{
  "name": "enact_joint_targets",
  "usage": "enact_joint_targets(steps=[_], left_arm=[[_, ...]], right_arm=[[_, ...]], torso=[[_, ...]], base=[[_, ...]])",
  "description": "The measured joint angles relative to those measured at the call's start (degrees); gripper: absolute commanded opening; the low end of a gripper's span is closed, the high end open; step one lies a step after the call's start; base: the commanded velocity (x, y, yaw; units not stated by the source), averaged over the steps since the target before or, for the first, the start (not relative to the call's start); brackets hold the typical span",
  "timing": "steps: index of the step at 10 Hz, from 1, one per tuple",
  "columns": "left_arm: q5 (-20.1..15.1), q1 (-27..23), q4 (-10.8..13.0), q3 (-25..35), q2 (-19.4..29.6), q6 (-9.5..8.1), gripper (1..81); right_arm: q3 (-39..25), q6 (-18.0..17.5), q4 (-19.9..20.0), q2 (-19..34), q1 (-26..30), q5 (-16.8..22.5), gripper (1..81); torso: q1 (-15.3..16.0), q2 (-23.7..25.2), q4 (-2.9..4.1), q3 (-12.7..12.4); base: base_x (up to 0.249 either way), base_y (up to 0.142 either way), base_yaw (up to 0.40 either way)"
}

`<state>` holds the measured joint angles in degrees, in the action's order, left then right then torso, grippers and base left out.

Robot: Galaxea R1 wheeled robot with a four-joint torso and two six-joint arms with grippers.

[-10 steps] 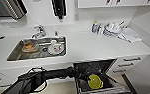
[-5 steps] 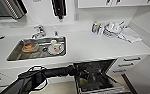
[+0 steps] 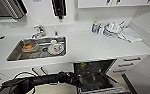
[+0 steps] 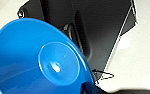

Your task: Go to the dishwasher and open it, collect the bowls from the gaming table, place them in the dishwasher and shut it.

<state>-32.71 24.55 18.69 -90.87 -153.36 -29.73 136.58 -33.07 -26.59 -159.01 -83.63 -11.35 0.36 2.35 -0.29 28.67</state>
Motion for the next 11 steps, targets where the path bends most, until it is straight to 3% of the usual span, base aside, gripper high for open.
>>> enact_joint_targets(steps=[2, 5, 9, 11], left_arm=[[1.45, 8.48, 1.51, 1.32, 5.27, 0.66, 81.1], [6.01, 18.69, 5.84, 2.00, 11.04, 1.18, 81.1], [13.09, 29.81, 11.19, -1.63, 13.49, 1.43, 81.1], [18.10, 35.67, 12.42, -6.05, 13.89, 1.46, 81.1]], right_arm=[[-2.96, 0.00, 0.02, 3.47, 0.52, -0.94, 1.0], [-6.75, -0.13, 0.02, 7.12, 2.05, -1.07, 1.0], [-10.90, -2.89, 0.11, 10.91, 6.42, -0.83, 1.0], [-12.91, -4.22, 0.13, 11.65, 9.57, -0.78, 1.0]], torso=[[0.00, 0.00, 0.00, 0.00], [0.00, 0.00, 0.00, 0.00], [0.00, 0.00, 0.00, 0.00], [0.00, 0.00, 0.00, 0.00]], base=[[0.000, 0.000, 0.000], [0.000, 0.000, 0.000], [0.000, 0.000, 0.000], [0.000, 0.000, 0.000]])
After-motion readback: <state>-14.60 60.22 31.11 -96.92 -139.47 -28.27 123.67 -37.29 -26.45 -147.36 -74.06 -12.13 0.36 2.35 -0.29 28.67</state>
